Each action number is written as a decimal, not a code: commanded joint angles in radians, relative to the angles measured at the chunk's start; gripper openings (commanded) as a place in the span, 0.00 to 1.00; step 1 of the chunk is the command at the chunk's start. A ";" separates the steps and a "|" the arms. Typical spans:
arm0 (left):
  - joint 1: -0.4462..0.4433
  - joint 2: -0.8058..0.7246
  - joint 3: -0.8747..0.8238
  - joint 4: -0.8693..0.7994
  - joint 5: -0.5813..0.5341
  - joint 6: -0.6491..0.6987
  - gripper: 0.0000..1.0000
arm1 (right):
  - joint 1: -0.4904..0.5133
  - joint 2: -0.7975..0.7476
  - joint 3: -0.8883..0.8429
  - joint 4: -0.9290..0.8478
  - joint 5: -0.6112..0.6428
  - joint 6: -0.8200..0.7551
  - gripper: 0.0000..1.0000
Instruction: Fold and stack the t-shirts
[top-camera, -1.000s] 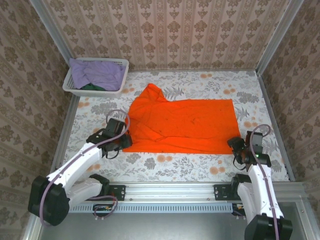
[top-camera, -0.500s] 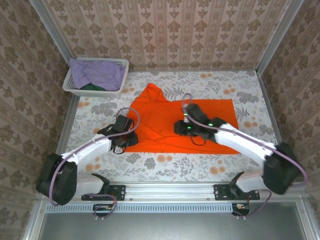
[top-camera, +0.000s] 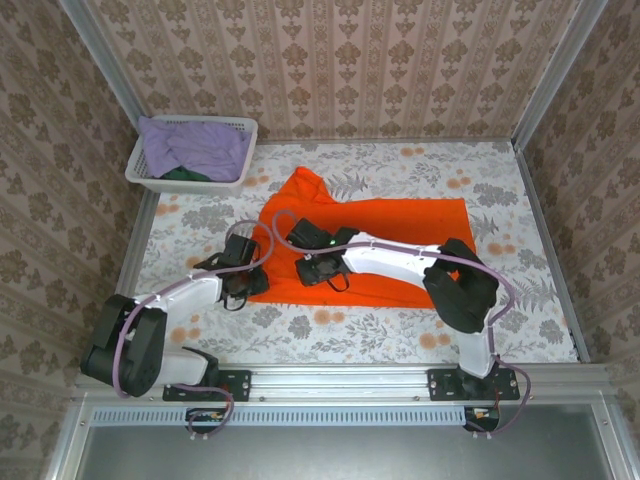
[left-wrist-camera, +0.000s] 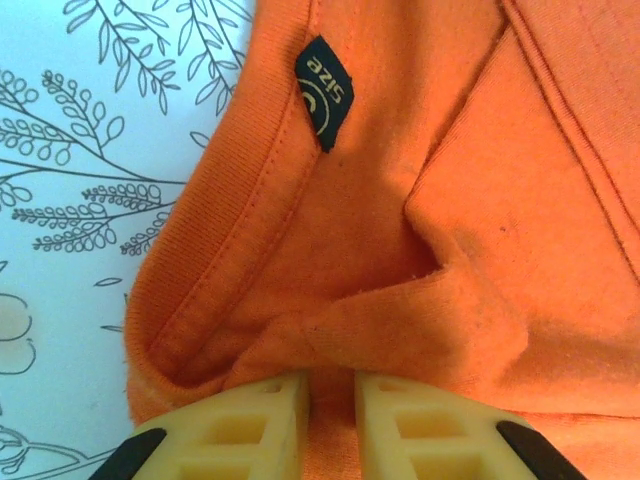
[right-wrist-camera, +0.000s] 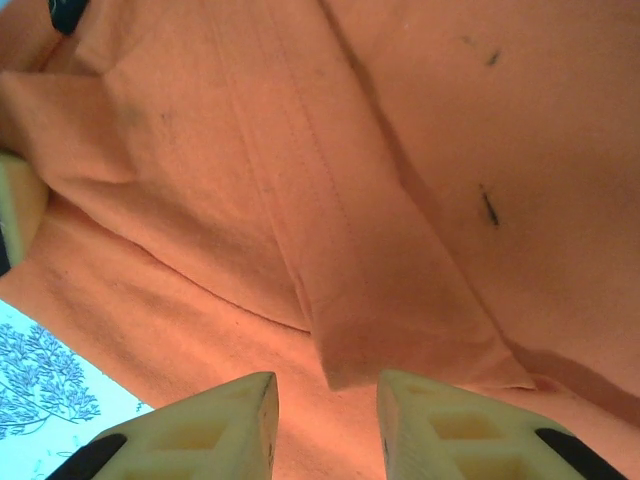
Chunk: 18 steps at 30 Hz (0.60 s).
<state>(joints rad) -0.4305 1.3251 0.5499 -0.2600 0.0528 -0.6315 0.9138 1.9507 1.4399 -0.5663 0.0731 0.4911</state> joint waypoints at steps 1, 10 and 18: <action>-0.001 0.014 -0.025 0.014 -0.006 0.021 0.20 | 0.015 0.046 0.063 -0.097 0.059 -0.044 0.35; -0.017 0.016 -0.036 0.028 -0.009 0.019 0.20 | 0.032 0.121 0.130 -0.161 0.132 -0.057 0.36; -0.020 -0.009 -0.032 -0.014 -0.042 0.009 0.20 | 0.035 0.158 0.165 -0.182 0.146 -0.062 0.36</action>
<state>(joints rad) -0.4408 1.3239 0.5365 -0.2199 0.0444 -0.6319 0.9428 2.0815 1.5738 -0.7059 0.1837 0.4438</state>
